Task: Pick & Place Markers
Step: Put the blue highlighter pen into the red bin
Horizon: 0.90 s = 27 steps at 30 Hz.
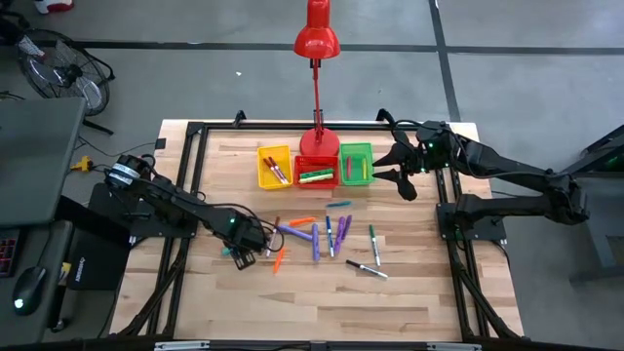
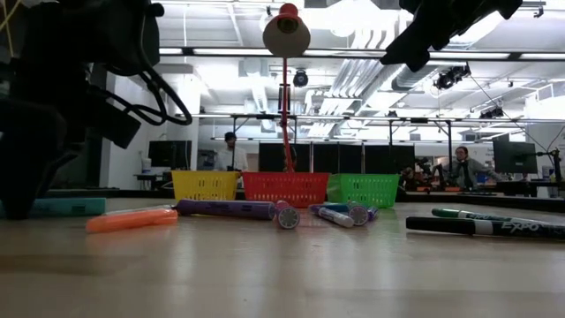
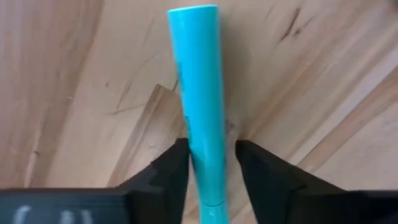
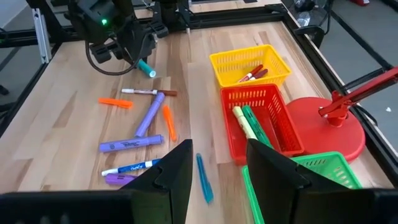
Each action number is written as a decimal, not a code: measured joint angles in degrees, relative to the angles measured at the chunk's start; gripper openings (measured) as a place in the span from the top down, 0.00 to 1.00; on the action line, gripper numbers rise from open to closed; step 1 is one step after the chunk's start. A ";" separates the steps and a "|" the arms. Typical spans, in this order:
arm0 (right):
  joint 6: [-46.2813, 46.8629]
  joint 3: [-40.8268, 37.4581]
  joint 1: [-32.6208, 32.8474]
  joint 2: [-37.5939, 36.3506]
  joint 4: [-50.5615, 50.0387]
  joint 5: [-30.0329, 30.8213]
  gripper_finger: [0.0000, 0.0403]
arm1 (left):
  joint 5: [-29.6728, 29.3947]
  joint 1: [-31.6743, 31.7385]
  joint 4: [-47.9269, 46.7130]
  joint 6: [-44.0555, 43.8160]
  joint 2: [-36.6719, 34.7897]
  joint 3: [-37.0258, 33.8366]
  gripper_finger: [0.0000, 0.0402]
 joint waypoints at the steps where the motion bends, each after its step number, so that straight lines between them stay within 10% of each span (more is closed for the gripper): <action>1: -0.01 0.00 0.00 0.01 -0.12 0.00 0.65 | 0.42 0.00 0.16 -0.01 0.01 0.00 0.71; 6: -0.28 0.00 0.00 0.02 -1.64 0.03 0.65 | 1.33 0.02 0.51 -0.53 0.01 -0.02 0.85; 27: -2.72 0.00 0.00 0.00 -3.69 -0.13 0.65 | 0.45 -0.04 -0.43 3.38 0.23 1.14 0.82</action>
